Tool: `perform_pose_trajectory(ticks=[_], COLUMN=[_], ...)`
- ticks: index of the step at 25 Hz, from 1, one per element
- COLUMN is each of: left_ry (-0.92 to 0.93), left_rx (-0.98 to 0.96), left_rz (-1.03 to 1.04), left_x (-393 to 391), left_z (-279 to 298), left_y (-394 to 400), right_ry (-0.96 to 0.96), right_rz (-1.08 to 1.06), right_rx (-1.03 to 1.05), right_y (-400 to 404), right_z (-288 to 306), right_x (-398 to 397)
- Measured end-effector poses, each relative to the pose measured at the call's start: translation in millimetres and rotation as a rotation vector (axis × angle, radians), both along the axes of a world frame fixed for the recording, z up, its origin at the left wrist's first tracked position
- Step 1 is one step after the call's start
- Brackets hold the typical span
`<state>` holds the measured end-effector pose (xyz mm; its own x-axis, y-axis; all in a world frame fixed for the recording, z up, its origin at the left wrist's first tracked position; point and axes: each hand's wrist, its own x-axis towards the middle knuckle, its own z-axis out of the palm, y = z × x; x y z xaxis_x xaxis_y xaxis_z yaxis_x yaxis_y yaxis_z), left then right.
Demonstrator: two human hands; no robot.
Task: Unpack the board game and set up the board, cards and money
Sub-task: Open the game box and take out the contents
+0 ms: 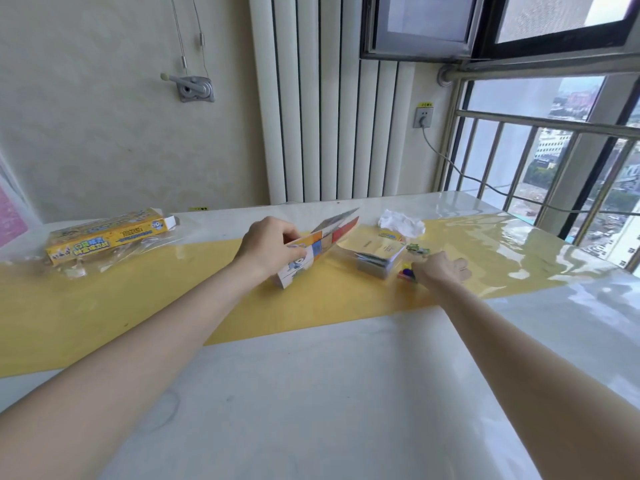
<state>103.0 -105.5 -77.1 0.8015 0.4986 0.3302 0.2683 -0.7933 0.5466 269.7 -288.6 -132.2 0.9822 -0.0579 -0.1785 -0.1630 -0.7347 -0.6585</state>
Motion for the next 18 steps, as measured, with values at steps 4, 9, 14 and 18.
perform_pose_trajectory(ticks=[4, 9, 14, 18], left_ry=[-0.085, -0.087, -0.334, -0.477], left_rx=[-0.379, -0.723, -1.039, -1.07], left_rz=[-0.055, -0.188, -0.237, -0.168], left_x=[-2.9, -13.5, -38.3, -58.8], left_z=[7.7, 9.4, 21.4, 41.2], left_y=[4.2, 2.8, 18.6, 42.8], right_ry=[-0.421, 0.093, 0.313, 0.289], right_rz=[0.085, 0.636, 0.795, 0.524], right_rx=[0.04, 0.708, 0.832, 0.923], right_y=[14.7, 54.1, 56.0, 65.4], right_z=[11.0, 45.7, 33.2, 44.0], right_x=[-9.2, -51.3, -60.4, -57.3])
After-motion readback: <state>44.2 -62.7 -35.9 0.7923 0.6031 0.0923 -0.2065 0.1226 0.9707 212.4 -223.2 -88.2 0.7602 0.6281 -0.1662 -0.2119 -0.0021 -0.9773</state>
